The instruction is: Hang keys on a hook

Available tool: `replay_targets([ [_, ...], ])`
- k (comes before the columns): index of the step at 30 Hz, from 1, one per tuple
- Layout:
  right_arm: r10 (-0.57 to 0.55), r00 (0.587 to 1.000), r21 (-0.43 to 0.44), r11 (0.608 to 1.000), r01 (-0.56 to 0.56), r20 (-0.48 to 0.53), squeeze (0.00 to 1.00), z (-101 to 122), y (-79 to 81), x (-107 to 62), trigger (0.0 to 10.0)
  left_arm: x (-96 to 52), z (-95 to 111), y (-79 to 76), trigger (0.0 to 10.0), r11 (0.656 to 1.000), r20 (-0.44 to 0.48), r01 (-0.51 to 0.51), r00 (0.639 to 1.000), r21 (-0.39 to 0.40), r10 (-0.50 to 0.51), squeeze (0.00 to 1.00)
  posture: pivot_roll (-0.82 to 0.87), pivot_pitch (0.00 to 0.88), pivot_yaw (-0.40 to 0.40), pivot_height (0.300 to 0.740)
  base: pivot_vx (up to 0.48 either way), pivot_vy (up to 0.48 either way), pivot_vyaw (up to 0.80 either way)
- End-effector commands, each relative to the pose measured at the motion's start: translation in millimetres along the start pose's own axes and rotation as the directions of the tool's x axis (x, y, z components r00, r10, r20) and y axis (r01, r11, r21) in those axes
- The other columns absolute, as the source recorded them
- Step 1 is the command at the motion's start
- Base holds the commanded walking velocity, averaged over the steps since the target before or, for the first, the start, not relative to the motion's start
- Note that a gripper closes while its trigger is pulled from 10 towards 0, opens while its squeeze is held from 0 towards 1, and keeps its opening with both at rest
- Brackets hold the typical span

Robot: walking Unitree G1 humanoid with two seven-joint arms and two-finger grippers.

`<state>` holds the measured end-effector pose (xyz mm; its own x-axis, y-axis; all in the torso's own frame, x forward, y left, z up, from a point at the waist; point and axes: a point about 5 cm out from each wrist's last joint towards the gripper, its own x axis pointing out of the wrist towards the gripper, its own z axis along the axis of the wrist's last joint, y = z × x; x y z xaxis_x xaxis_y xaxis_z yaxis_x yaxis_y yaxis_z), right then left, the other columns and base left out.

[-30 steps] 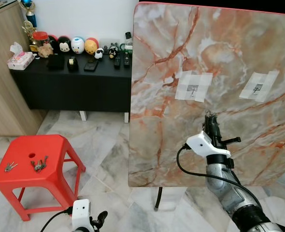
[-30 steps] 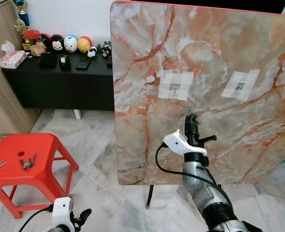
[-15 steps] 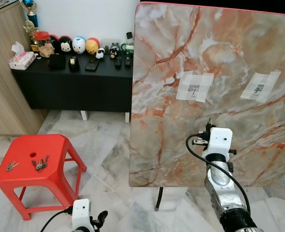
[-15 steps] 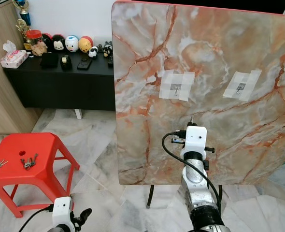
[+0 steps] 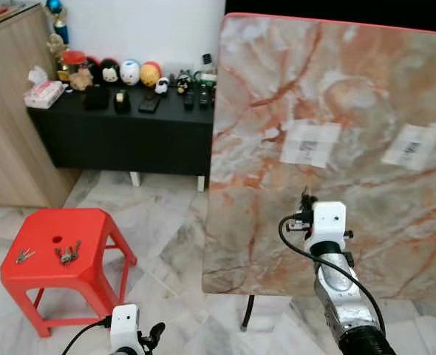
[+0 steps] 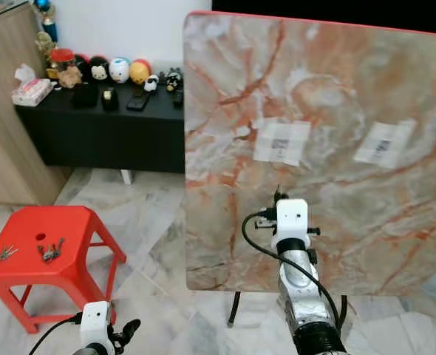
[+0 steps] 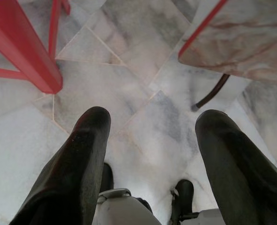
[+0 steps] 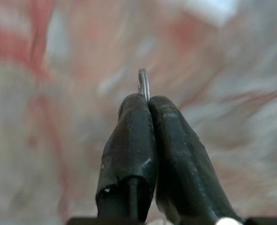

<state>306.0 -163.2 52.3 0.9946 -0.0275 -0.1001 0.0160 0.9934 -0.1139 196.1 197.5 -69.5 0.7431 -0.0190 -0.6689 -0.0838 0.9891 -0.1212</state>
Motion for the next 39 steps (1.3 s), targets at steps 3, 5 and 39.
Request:
replay_targets([
  [3,0.017,0.998,0.002,1.0,-0.016,-0.068,0.0,-14,-3.7,-6.2,10.0,-1.6,-6,1.1,10.0,1.0,-0.025,-0.008,1.0,-0.004,0.008,0.0,0.01,0.0,-0.111,0.74,0.292,0.0,0.0],
  [5,0.021,0.998,0.0,1.0,-0.021,-0.058,0.0,-12,-3.9,-6.2,10.0,-2.6,-7,2.7,10.0,1.0,-0.029,-0.012,1.0,-0.005,0.012,0.0,0.01,0.0,-0.11,0.74,0.283,0.0,0.0],
  [39,-0.04,0.898,-0.622,0.708,0.334,0.437,0.0,45,-11.4,-24.9,10.0,-4.1,-13,2.3,10.0,1.0,-0.048,-0.012,0.999,-0.009,0.011,0.0,0.01,0.0,-0.113,0.74,0.008,0.0,0.0],
])
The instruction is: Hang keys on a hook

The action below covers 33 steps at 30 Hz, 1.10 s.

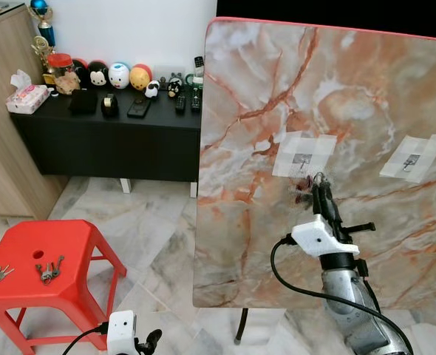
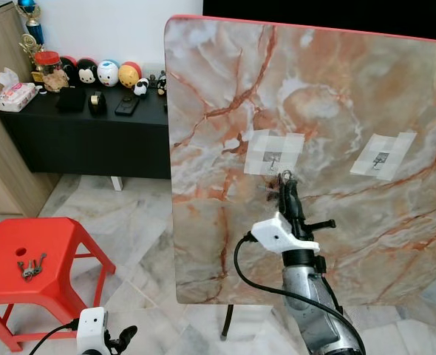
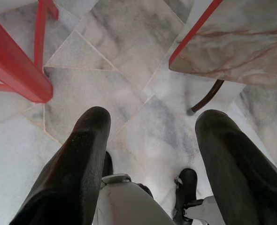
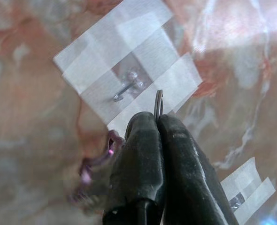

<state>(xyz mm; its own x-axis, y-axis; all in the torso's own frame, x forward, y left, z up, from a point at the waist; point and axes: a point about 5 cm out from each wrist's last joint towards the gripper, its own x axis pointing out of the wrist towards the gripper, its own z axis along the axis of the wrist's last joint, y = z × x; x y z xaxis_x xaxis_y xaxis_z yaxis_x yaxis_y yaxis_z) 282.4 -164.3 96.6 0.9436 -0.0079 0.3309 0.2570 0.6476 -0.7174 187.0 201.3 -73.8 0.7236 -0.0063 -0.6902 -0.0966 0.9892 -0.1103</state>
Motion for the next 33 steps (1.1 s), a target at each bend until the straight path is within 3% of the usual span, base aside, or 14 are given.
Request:
replay_targets([
  [1,-0.026,1.0,-0.036,0.999,0.026,0.0,0.0,-2,-5.5,5.7,10.0,-0.1,-4,-2.8,10.0,1.0,-0.021,0.005,1.0,-0.009,-0.005,0.0,0.01,0.0,-0.113,0.74,0.0,0.0,0.0],
  [8,-0.051,0.998,-0.081,0.996,0.047,-0.038,0.0,-9,-9.3,11.0,10.0,-0.2,-4,-2.8,10.0,1.0,-0.022,0.002,1.0,-0.012,-0.003,0.0,0.01,0.0,-0.117,0.74,0.0,0.0,0.0],
  [16,0.035,0.999,-0.143,0.989,-0.036,-0.009,0.0,-7,3.5,15.8,10.0,-0.3,-5,-3.7,10.0,1.0,-0.022,0.005,1.0,-0.012,-0.005,0.0,0.01,0.0,-0.115,0.74,0.0,0.0,0.0],
  [33,0.02,1.0,-0.153,0.988,-0.017,0.018,0.0,-3,5.1,26.1,10.0,-1.0,-7,-2.6,10.0,1.0,-0.03,0.001,1.0,-0.012,-0.002,0.0,0.01,0.0,-0.117,0.74,0.0,0.0,0.0],
])
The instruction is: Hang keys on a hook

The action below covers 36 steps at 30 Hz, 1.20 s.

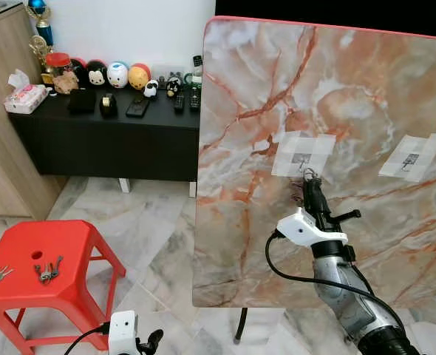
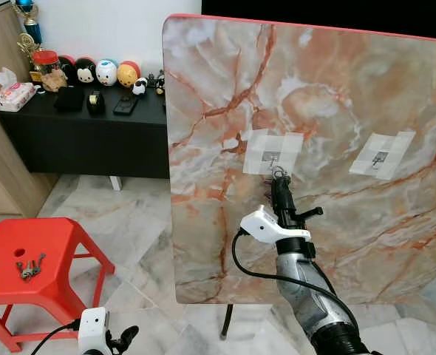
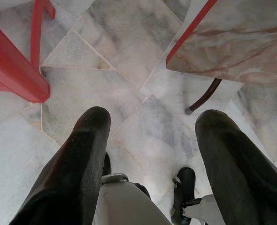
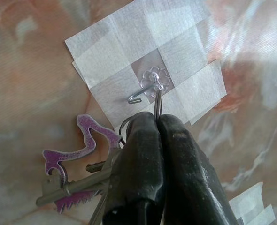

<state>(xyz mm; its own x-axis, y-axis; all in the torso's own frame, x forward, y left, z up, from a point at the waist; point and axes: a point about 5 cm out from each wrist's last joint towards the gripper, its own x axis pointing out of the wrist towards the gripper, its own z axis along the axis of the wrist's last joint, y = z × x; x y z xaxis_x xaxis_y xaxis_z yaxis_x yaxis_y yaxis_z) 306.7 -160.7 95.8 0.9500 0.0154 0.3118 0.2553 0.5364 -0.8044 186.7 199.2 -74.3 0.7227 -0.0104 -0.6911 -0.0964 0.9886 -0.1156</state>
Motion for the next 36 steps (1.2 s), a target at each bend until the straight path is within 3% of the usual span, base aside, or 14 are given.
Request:
replay_targets([
  [1,-0.004,1.0,-0.016,1.0,0.005,0.015,0.0,-0.7,-3.2,3.6,10.0,-1.2,-6.1,-0.5,10.0,1.0,-0.028,-0.003,1.0,-0.008,0.002,0.0,0.01,0.0,-0.117,0.74,0.0,0.0,0.0],
  [36,0.047,0.998,-0.082,0.996,-0.043,0.038,0.0,3.5,-1.5,13.2,10.0,-1.5,-5.4,1.6,10.0,1.0,-0.026,-0.009,1.0,-0.009,0.008,0.0,0.01,0.0,-0.115,0.74,0.0,0.0,0.0],
])
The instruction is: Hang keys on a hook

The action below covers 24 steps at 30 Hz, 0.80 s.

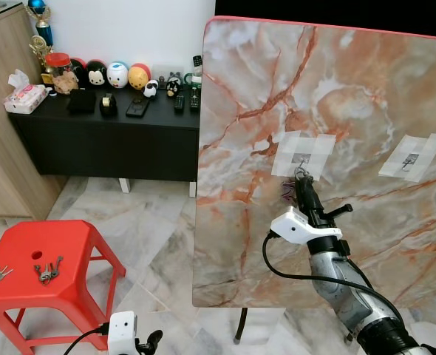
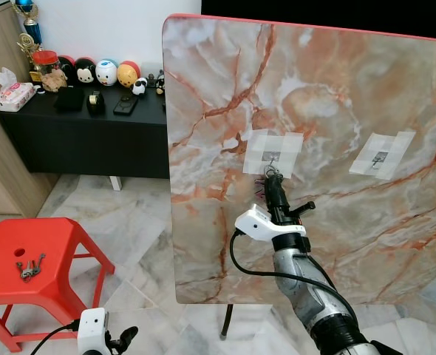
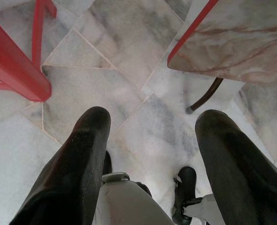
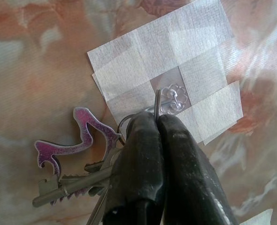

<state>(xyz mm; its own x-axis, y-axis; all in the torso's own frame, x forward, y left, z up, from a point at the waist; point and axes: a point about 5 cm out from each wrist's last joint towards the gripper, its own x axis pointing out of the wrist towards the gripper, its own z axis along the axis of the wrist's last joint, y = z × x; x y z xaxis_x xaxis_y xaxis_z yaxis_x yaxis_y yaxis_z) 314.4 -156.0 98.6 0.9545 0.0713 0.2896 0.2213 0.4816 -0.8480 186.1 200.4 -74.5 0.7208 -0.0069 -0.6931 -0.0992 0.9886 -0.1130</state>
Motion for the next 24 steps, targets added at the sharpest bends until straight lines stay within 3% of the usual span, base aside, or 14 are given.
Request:
replay_targets([
  [1,-0.003,1.0,-0.02,1.0,0.003,0.003,0.0,-0.9,-3.9,4.7,10.0,-1.1,-5.0,0.3,10.0,1.0,-0.024,-0.005,1.0,-0.009,0.004,0.0,0.01,0.0,-0.115,0.74,0.0,0.0,0.0],
  [19,0.033,0.999,-0.014,0.999,-0.032,0.005,0.0,-0.4,-3.5,-3.3,10.0,-0.1,-1.8,-0.4,10.0,1.0,-0.012,-0.002,1.0,-0.007,0.002,0.0,0.01,0.0,-0.111,0.74,0.0,0.0,0.0],
  [20,0.03,1.0,-0.013,0.999,-0.03,0.006,0.06,-0.4,-4.0,-2.9,10.0,0.0,-1.8,-0.5,10.0,1.0,-0.012,-0.002,1.0,-0.007,0.002,0.0,0.01,0.0,-0.111,0.74,0.0,0.0,0.0],
  [22,0.022,1.0,-0.017,1.0,-0.022,0.004,0.72,-0.9,-5.4,-1.9,10.0,0.0,-1.9,-0.7,10.0,1.0,-0.012,-0.002,1.0,-0.008,0.002,0.0,0.01,0.0,-0.113,0.74,0.0,0.0,0.0],
  [23,0.022,1.0,-0.017,1.0,-0.022,0.004,0.72,-0.9,-5.4,-1.9,10.0,0.0,-1.9,-0.7,10.0,1.0,-0.012,-0.002,1.0,-0.008,0.002,0.0,0.01,0.0,-0.113,0.74,0.0,0.0,0.0],
  [24,0.02,1.0,-0.019,1.0,-0.02,0.0,0.88,-1.2,-6.1,-1.6,10.0,-0.1,-2.1,-0.6,10.0,1.0,-0.013,-0.003,1.0,-0.009,0.003,0.0,0.01,0.0,-0.113,0.74,0.0,0.0,0.0],
])
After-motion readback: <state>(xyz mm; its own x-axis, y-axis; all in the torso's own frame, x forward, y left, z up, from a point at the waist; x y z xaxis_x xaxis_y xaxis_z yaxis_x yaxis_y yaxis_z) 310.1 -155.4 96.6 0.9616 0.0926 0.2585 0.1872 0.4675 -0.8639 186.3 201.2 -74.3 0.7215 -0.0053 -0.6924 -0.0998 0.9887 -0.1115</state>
